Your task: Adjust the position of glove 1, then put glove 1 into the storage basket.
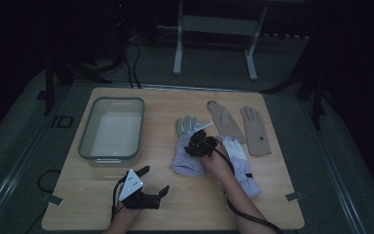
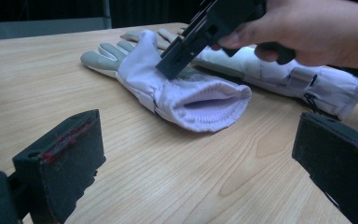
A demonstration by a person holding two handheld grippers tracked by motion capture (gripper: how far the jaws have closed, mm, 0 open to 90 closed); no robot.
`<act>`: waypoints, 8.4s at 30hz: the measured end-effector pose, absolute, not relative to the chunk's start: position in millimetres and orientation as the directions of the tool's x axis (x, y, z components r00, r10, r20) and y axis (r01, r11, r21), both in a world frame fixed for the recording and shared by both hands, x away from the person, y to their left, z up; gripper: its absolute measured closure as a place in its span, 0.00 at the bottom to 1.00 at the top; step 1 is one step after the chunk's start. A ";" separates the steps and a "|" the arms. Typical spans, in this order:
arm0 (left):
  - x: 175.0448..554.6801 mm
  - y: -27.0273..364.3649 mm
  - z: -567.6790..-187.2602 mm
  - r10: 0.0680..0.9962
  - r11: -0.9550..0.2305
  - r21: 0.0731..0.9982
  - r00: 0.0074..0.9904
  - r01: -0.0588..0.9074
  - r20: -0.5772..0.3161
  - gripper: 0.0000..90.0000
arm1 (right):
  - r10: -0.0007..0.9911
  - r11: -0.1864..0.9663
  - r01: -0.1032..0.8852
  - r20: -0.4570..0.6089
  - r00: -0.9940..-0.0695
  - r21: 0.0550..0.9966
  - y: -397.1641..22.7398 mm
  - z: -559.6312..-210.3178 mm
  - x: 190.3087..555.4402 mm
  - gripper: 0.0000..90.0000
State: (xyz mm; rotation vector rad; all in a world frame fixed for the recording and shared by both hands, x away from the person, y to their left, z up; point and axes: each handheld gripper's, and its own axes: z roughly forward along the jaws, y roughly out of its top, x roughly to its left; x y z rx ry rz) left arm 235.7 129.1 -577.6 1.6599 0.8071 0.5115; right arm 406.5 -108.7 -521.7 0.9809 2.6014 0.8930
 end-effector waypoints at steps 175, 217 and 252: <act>235.6 128.0 -577.5 0.732 -0.105 0.966 0.676 0.235 -0.085 0.03 | 0.733 0.474 0.643 0.135 -0.666 0.601 -99.1 -513.5 402.0 0.81; 241.8 128.1 -576.7 0.732 -0.115 0.949 0.671 0.292 -0.118 0.03 | 0.714 0.343 0.613 0.227 -0.663 0.712 -171.5 -482.5 385.0 0.16; 318.0 58.3 -521.0 0.715 -0.273 0.789 0.665 0.550 -0.216 0.28 | 0.742 0.316 0.603 0.204 -0.638 0.733 -176.6 -480.6 393.7 0.23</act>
